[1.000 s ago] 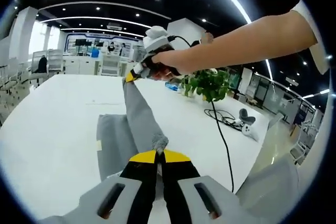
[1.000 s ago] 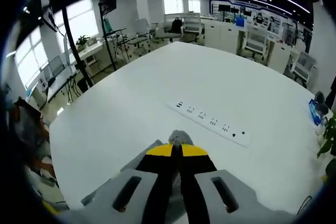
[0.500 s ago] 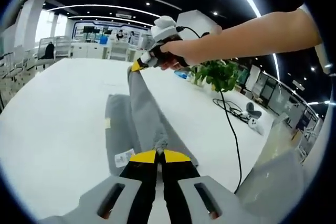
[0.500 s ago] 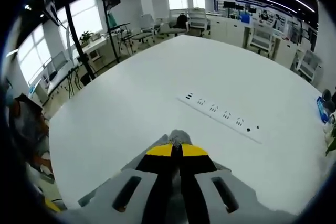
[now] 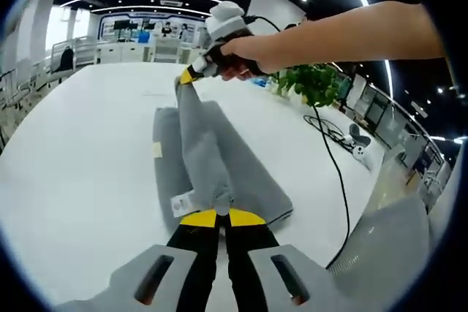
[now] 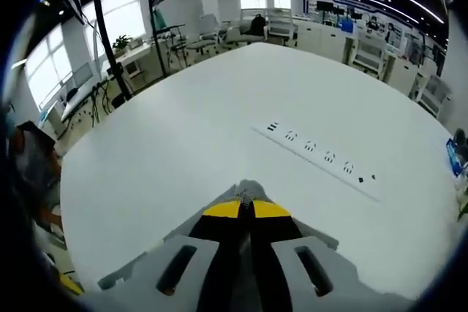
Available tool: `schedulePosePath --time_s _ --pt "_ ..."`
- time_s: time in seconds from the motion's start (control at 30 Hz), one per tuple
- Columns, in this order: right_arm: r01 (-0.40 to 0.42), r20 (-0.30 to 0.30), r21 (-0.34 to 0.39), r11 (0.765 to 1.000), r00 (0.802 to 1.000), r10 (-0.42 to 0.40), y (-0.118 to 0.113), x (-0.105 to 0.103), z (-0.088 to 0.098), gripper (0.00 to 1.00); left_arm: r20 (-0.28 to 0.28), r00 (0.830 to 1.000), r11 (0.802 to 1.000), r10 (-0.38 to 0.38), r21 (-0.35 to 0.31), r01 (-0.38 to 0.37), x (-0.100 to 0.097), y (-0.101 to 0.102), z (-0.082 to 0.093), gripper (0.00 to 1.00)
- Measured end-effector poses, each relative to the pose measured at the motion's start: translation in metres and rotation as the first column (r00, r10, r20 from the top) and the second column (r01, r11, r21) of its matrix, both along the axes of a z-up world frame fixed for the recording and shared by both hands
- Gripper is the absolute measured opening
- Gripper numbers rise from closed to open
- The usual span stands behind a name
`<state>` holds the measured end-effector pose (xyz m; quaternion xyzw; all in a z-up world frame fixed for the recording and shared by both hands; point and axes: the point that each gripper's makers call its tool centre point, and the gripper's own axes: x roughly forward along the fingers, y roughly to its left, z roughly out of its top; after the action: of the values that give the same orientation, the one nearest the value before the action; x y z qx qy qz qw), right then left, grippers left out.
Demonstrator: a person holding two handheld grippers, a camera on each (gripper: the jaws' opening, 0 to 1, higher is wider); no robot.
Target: Fold the towel on the table until its edges align and the towel forms a compact rectangular stack.
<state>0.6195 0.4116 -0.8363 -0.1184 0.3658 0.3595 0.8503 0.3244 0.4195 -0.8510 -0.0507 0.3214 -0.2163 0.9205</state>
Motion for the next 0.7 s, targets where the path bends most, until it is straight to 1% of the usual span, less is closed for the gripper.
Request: schedulePosePath --time_s 0.07,0.13,0.2,0.23,0.3,0.4,0.53,0.63,0.7 --pt "-0.006 -0.008 0.002 1.000 1.000 0.006 0.005 0.002 -0.008 0.02 -0.003 1.000 1.000 -0.001 -0.004 0.001 0.000 0.001 -0.003 0.03" --pt "-0.008 -0.012 0.010 1.000 1.000 0.008 0.005 0.000 -0.008 0.02 -0.008 1.000 1.000 -0.007 0.001 0.007 -0.001 0.001 -0.005 0.03" --pt "-0.013 -0.007 0.016 1.000 1.000 0.013 0.009 -0.002 -0.009 0.02 -0.015 1.000 1.000 -0.014 0.008 0.014 -0.001 0.003 -0.011 0.03" --pt "-0.013 -0.007 0.016 1.000 1.000 0.013 0.009 -0.005 -0.009 0.02 -0.030 0.999 1.000 -0.019 0.009 0.019 -0.002 0.004 -0.015 0.04" --pt "-0.014 -0.013 0.016 1.000 1.000 0.014 0.012 -0.004 -0.013 0.02 -0.038 0.999 1.000 -0.025 0.018 0.025 -0.002 0.005 -0.015 0.04" --pt "-0.011 -0.018 0.020 1.000 1.000 0.012 0.013 -0.002 -0.014 0.03 -0.050 0.998 0.999 -0.032 0.022 0.034 -0.002 0.008 -0.018 0.05" --pt "-0.014 -0.023 0.025 1.000 1.000 0.014 0.014 0.000 -0.018 0.04 -0.049 0.998 0.999 -0.035 0.034 0.037 -0.001 0.011 -0.017 0.06" --pt "-0.019 -0.022 0.054 0.998 1.000 0.020 0.017 0.003 -0.016 0.08 -0.027 0.999 0.999 -0.024 0.044 0.025 0.002 0.015 -0.012 0.08" --pt "-0.020 -0.018 0.056 0.998 1.000 0.021 0.016 0.003 -0.016 0.12 -0.007 1.000 0.998 -0.010 0.059 0.010 0.004 0.020 -0.008 0.08"
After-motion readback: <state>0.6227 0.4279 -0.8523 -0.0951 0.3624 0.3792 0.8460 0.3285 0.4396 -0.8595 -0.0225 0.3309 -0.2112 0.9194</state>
